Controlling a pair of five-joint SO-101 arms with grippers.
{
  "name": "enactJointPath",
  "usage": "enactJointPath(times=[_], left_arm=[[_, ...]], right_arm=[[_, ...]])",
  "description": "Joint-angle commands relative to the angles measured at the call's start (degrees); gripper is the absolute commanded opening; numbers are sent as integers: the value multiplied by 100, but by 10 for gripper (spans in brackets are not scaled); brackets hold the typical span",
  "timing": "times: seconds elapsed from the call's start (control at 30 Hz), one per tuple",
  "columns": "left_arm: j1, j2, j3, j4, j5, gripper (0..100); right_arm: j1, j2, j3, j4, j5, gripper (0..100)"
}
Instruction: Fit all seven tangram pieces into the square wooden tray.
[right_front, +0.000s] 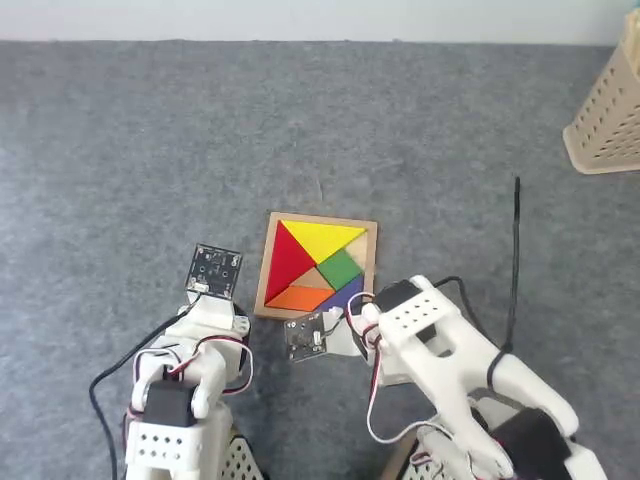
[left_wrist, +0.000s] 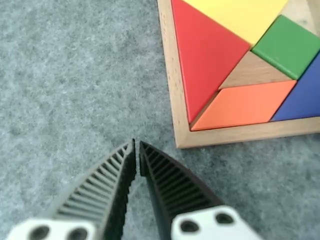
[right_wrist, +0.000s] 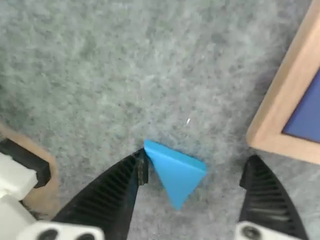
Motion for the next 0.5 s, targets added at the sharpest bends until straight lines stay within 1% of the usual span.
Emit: enactJointPath(times=[0.0, 0.07, 0.13, 0.23, 0.33, 0.47], left_arm=[[-35, -123, -110, 35, 44, 12], [-35, -123, -110, 35, 44, 12], [-35, -123, -110, 35, 44, 12], [-35, -123, -110, 35, 44, 12], [-35, -123, -110, 35, 44, 12], [-35, -123, -110, 35, 44, 12]], right_arm=[[-4, 119, -9, -22, 281, 251], [40, 119, -9, -22, 264, 235], [110, 119, -9, -31, 255, 197], [497, 119, -141, -31, 246, 149], [998, 154, -510, -31, -18, 148], [1385, 189, -800, -31, -334, 147]])
